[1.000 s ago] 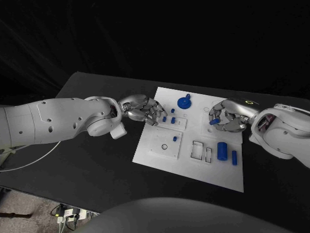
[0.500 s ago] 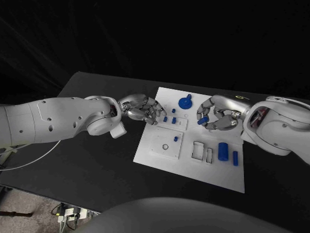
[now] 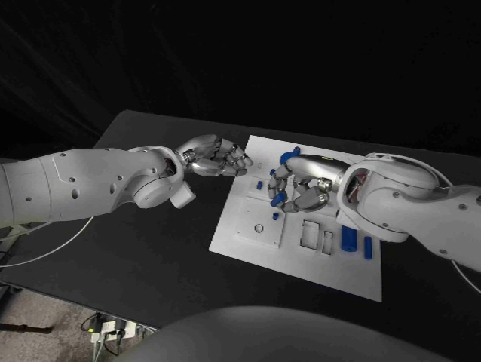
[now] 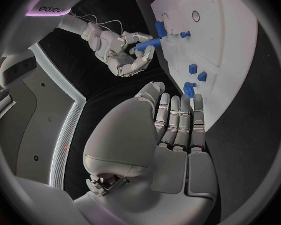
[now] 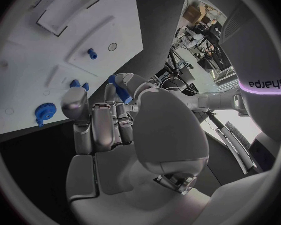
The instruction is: Assemble the parts on the task board
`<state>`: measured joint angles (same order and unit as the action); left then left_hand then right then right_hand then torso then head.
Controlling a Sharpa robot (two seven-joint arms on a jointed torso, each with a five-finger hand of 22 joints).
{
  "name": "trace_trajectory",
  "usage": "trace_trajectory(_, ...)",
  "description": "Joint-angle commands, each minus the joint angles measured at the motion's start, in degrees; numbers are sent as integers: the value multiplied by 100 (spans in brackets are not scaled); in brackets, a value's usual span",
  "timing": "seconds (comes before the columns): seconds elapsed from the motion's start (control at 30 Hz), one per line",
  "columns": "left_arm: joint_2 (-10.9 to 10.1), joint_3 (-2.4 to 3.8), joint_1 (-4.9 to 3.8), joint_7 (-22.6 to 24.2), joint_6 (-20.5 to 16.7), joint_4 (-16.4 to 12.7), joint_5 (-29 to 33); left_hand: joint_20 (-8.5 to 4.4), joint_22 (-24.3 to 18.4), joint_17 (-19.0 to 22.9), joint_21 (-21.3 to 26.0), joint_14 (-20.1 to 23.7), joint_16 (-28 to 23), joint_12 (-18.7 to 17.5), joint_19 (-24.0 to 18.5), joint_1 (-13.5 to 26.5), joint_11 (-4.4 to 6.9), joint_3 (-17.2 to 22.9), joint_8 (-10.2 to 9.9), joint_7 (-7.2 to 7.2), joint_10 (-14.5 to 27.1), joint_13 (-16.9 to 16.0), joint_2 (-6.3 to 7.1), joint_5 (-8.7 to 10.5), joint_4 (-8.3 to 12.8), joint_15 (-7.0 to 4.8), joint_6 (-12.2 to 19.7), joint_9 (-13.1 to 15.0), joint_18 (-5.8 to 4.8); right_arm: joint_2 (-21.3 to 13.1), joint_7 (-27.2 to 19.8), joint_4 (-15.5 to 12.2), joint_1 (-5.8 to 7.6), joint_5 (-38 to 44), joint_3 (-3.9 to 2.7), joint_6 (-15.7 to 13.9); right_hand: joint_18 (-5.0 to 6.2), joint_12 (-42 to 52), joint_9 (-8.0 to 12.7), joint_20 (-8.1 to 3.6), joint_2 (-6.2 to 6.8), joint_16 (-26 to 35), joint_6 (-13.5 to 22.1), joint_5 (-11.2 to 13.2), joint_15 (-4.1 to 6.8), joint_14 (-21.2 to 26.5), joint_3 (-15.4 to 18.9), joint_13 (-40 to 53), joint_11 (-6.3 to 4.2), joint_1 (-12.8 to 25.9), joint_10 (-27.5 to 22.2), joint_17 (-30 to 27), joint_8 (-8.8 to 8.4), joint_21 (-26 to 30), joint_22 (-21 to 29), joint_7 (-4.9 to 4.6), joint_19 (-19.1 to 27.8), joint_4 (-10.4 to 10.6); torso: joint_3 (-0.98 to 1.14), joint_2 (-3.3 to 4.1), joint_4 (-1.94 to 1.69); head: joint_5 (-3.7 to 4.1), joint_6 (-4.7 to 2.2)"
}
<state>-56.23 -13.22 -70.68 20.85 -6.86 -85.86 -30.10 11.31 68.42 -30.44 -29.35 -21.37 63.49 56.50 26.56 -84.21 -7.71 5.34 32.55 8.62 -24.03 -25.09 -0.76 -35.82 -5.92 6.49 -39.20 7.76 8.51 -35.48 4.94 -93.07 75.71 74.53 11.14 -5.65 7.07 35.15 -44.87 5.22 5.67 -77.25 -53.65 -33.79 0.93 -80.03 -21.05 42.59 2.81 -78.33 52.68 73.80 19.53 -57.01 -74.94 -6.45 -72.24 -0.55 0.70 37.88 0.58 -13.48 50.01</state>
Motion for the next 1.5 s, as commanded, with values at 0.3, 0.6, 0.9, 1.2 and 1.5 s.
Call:
trace_trajectory(0.3,-35,8,-4,882,-592,17,922,179,-972,1534,1087,-35,-1824,-918,12,-714,5,-300,-118,-9,55,1141,323,244,-1060,27,-151,-123,166,500,54,313,-355,535,-9,154,-14,-71,-620,17,7,-4,-16,6,-13,-2,-43,-32,3,60,-21,-9,-67,51,-592,-14,62,-14,-1,15,4,-51,-1)
trace_trajectory(0.6,-23,10,-6,984,-670,41,1218,218,-1111,1727,1240,-152,-1909,-915,80,-981,-29,-385,-105,18,-10,1321,287,55,-1038,54,-171,-121,166,670,-15,401,-580,1289,-11,-39,-30,-117,-602,21,8,-53,8,-40,-20,-41,-67,-60,16,56,-37,44,-119,-27,-613,-27,17,-40,3,5,8,-93,-1)
trace_trajectory(0.9,0,9,-5,964,-622,47,1262,239,-1118,1776,1250,-210,-1889,-903,131,-1148,-52,-385,-93,41,-63,1382,272,-27,-1010,73,-179,-116,161,691,39,425,-718,1821,-10,11,-32,-129,-599,22,12,-50,8,-48,-22,-38,-71,-68,18,55,-44,38,-128,-36,-616,-29,12,-47,3,9,17,-122,-1)
trace_trajectory(1.2,15,9,-5,932,-595,50,1266,244,-1104,1803,1243,-234,-1874,-904,156,-1252,-65,-381,-88,53,-90,1420,264,-75,-992,82,-179,-114,159,698,48,433,-786,2018,-9,-17,-31,-138,-597,22,13,-50,9,-51,-23,-37,-73,-72,19,54,-49,36,-133,-33,-615,-31,14,-52,2,7,12,-132,-1)
trace_trajectory(1.5,50,9,-5,871,-542,64,1266,247,-1084,1823,1232,-241,-1868,-912,167,-1328,-74,-377,-86,63,-103,1450,263,-131,-974,90,-176,-113,154,682,46,438,-819,1976,-8,32,-32,-144,-596,23,14,-52,9,-53,-23,-39,-75,-75,20,54,-53,38,-136,-39,-617,-32,11,-55,3,9,14,-139,-1)
